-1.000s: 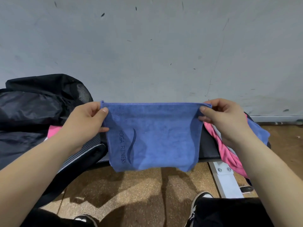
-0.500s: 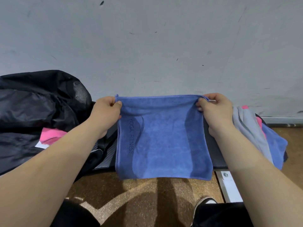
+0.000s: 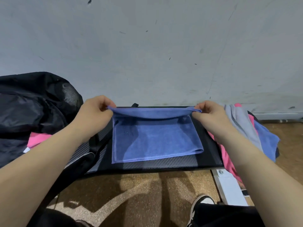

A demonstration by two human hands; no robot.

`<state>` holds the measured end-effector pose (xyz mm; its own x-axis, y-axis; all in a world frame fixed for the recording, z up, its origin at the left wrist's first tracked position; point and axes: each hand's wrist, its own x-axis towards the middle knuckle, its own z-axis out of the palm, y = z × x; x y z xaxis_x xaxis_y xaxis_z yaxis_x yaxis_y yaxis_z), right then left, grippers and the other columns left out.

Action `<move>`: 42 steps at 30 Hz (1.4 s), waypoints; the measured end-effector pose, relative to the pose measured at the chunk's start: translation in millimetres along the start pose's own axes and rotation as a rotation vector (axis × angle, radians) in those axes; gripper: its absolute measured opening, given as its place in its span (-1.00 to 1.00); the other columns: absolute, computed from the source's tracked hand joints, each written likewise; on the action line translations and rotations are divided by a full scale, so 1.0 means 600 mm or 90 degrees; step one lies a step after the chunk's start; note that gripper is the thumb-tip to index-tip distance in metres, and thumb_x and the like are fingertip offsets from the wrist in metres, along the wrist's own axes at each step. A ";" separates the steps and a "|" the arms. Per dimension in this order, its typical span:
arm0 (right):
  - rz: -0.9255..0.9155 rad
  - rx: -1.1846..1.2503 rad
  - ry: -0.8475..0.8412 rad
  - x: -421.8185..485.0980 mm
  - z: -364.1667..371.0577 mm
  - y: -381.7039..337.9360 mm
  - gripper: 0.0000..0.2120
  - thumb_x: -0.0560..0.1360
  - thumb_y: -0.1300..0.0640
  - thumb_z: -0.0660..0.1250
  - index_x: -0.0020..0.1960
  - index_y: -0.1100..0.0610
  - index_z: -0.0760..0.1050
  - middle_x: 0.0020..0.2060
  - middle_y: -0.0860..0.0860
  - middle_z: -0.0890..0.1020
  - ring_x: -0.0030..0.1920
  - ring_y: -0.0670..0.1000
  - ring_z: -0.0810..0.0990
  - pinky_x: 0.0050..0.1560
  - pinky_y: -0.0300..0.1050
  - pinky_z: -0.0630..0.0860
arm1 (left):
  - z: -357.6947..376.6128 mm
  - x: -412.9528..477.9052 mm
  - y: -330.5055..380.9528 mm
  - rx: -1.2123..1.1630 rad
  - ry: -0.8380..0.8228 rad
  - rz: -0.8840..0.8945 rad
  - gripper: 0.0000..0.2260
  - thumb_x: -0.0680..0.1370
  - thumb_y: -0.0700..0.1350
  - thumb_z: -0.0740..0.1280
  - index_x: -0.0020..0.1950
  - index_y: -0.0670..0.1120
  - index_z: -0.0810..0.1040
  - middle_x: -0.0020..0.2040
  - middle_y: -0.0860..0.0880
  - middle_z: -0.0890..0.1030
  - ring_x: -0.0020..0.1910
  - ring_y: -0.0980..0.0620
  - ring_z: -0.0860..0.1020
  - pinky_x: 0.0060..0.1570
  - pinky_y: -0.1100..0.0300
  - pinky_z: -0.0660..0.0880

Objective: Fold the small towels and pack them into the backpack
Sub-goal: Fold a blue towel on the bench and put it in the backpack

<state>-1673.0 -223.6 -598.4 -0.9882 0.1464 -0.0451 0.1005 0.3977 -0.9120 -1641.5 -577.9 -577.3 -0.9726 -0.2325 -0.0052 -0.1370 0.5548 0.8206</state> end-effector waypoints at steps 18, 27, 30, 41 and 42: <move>0.081 -0.530 -0.361 -0.052 -0.049 0.012 -0.90 0.40 0.12 0.57 -0.15 -0.07 0.75 -0.26 -0.21 0.68 -0.16 -0.14 0.62 -0.15 -0.33 0.47 | -0.011 -0.109 -0.046 0.355 -0.403 0.130 -0.64 0.43 -0.27 0.31 -0.02 0.15 0.74 0.13 0.19 0.61 0.15 0.18 0.59 0.28 0.17 0.50; 0.034 -0.383 -0.120 -0.020 -0.001 0.010 -0.75 0.59 -0.03 0.40 0.14 0.13 0.57 -0.02 0.01 0.65 0.02 0.06 0.60 -0.04 -0.10 0.43 | 0.021 -0.036 -0.038 0.307 -0.131 0.137 -0.69 0.63 -0.15 0.33 0.36 0.00 0.60 0.24 0.04 0.64 0.22 -0.04 0.59 0.24 0.02 0.53; 0.059 -0.330 -0.082 -0.007 0.026 0.021 -0.54 0.61 -0.01 0.37 0.31 0.33 0.49 0.06 0.21 0.63 0.11 0.24 0.60 0.10 0.07 0.53 | 0.041 -0.016 -0.042 0.317 -0.158 0.108 -0.60 0.63 -0.11 0.34 0.48 0.01 0.52 0.39 0.03 0.60 0.37 -0.06 0.52 0.33 -0.02 0.49; 0.207 -0.065 -0.051 0.018 0.039 0.021 -0.81 0.47 0.19 0.48 -0.10 0.13 0.45 -0.20 0.10 0.54 -0.20 0.06 0.51 -0.30 -0.12 0.39 | 0.038 0.006 -0.029 0.315 -0.177 -0.087 -0.80 0.38 0.00 0.55 -0.10 -0.02 0.61 -0.11 -0.02 0.61 0.02 -0.14 0.57 -0.14 0.08 0.51; 0.200 -0.041 -0.058 0.018 0.035 0.015 -0.82 0.47 0.22 0.48 -0.07 0.13 0.47 -0.18 0.11 0.54 -0.17 0.07 0.51 -0.30 -0.13 0.38 | 0.033 0.003 -0.025 0.247 -0.160 -0.101 -0.80 0.37 -0.06 0.56 -0.11 -0.06 0.61 -0.15 -0.04 0.63 -0.09 -0.11 0.60 -0.20 0.10 0.50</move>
<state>-1685.0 -237.4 -615.9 -0.9134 0.1912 -0.3594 0.4069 0.4022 -0.8202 -1644.9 -570.8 -600.6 -0.9426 -0.1644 -0.2908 -0.3009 0.7960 0.5253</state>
